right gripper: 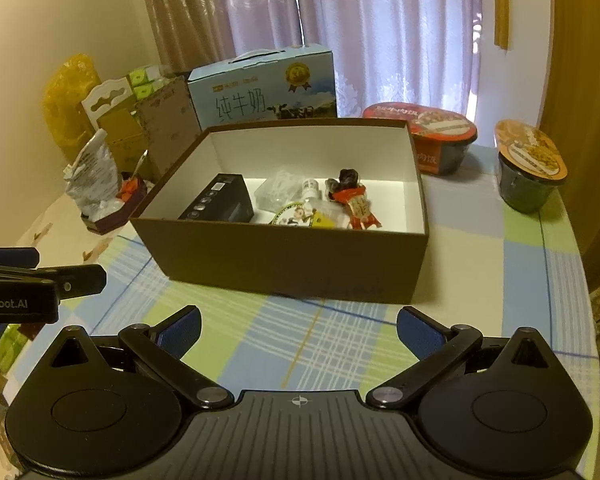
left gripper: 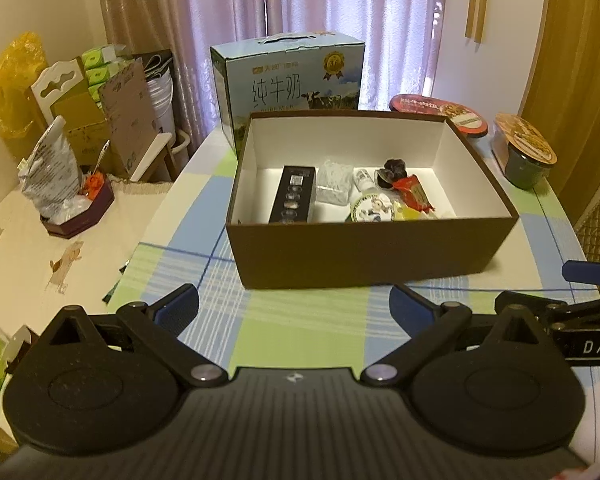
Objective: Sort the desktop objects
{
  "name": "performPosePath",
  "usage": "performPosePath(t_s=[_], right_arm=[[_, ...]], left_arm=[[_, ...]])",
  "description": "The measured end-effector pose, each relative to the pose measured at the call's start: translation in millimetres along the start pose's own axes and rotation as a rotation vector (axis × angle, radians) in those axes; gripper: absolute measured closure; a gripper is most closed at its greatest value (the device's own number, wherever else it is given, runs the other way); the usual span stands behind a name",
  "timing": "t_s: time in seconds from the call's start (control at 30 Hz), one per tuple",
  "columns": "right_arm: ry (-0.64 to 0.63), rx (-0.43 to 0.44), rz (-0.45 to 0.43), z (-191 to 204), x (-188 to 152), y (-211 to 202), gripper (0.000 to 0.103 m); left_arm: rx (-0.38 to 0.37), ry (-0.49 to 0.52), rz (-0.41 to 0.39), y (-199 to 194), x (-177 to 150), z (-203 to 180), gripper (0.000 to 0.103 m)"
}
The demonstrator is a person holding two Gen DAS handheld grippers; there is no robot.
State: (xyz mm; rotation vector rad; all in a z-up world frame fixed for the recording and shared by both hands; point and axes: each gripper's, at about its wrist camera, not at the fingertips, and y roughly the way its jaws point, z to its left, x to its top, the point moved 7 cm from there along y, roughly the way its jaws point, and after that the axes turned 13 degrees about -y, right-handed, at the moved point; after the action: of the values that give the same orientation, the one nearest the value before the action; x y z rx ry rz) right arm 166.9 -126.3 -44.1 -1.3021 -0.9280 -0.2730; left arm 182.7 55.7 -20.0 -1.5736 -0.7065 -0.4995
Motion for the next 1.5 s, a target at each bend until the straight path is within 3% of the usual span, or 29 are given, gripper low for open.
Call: performPosePath(t_s=[0.57, 1.5], right_arm=[[-0.015, -0.004, -0.006, 7, -31, -38, 0.002], [-0.071, -0.001, 0.071, 28, -66, -36, 0.002]], left_arm=[[0.034, -0.018, 0.024, -34, -45, -6, 0.003], [0.066, 0.018, 0.082, -38, -81, -5, 0.003]])
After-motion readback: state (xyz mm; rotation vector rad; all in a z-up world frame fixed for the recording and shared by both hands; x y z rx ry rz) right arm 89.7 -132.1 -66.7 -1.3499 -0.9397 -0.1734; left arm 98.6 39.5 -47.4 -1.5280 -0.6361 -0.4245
